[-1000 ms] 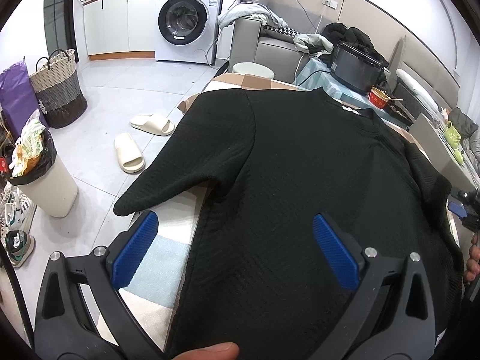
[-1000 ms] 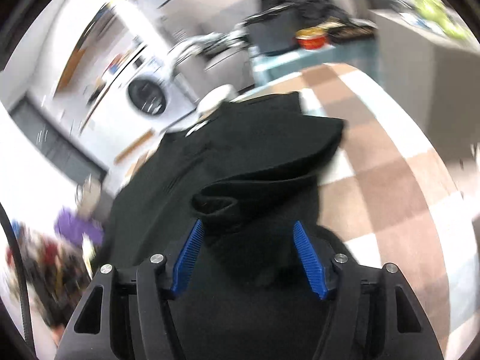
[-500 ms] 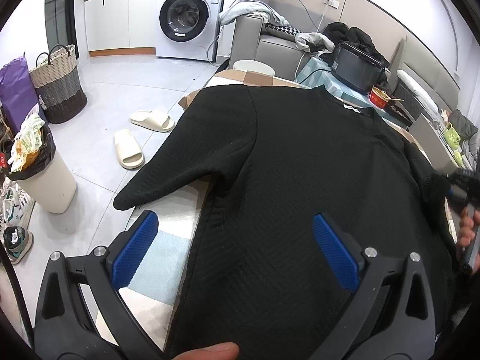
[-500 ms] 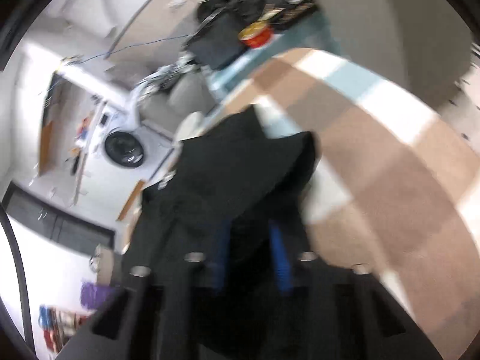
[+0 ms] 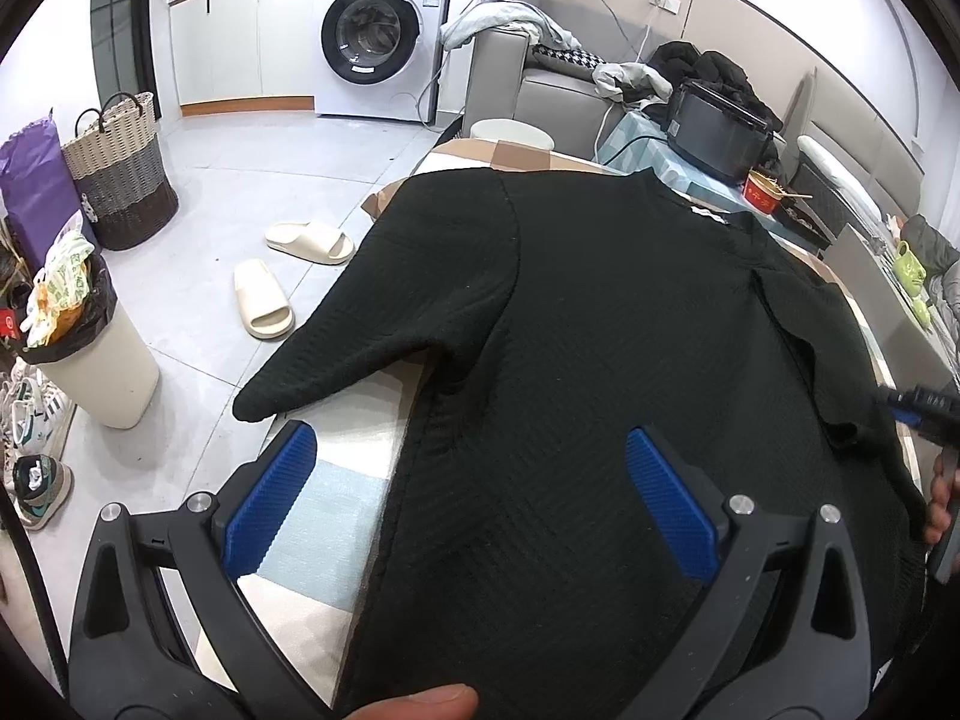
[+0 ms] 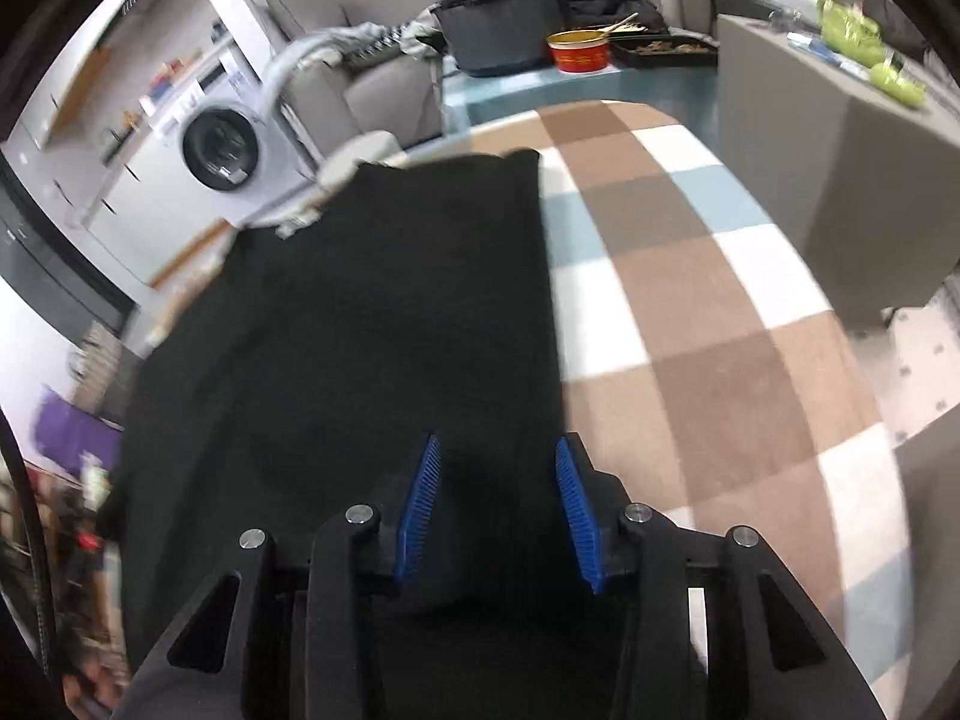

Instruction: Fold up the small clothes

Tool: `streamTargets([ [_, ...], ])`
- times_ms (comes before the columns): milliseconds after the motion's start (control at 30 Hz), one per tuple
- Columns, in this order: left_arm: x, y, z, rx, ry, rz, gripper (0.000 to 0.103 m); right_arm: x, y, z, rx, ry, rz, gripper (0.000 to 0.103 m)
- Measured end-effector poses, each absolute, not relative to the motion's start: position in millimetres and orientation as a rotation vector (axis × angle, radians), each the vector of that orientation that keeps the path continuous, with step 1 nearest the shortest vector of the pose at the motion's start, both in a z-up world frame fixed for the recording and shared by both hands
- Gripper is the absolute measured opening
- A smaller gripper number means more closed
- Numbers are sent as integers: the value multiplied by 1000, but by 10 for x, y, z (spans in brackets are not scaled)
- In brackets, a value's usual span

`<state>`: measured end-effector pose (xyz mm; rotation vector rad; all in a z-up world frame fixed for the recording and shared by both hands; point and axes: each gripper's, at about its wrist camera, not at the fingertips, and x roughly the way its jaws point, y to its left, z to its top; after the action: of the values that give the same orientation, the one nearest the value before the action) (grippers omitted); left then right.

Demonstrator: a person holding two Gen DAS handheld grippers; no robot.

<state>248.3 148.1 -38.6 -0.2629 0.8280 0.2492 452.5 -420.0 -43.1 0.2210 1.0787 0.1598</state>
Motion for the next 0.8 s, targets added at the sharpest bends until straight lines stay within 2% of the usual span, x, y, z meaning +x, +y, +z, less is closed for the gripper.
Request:
streamTargets([
  [33,2484,1497,-389,-266,829,254,102,4520,-4181,-446,214,1072,166,40],
  [100,2476,1551,-400,-280,831,272,102,4533,-4174,-479,187,1059,162,9],
  [233,2428,1795,-454,-347,837,334,102,4461,-4410,-506,260,1021,92,9],
  [267,2413,1860,-472,-363,837,347,102,4465,-4456,-499,295,1015,106,12],
  [333,2392,2018,-519,-416,840,380,102,4433,-4510,-477,393,1021,174,27],
  [400,2376,2231,-581,-496,840,411,101,4333,-4514,-368,389,989,188,45],
  [433,2368,2339,-615,-549,834,413,99,4265,-4486,-306,383,965,202,47],
  [500,2367,2548,-710,-662,838,393,86,4171,-4475,-199,372,942,229,54],
  [700,2432,2994,-1109,-934,862,330,77,3934,-4343,-64,360,950,252,56],
  [800,2506,3092,-1290,-1014,866,300,52,3823,-4314,-67,348,965,252,56],
])
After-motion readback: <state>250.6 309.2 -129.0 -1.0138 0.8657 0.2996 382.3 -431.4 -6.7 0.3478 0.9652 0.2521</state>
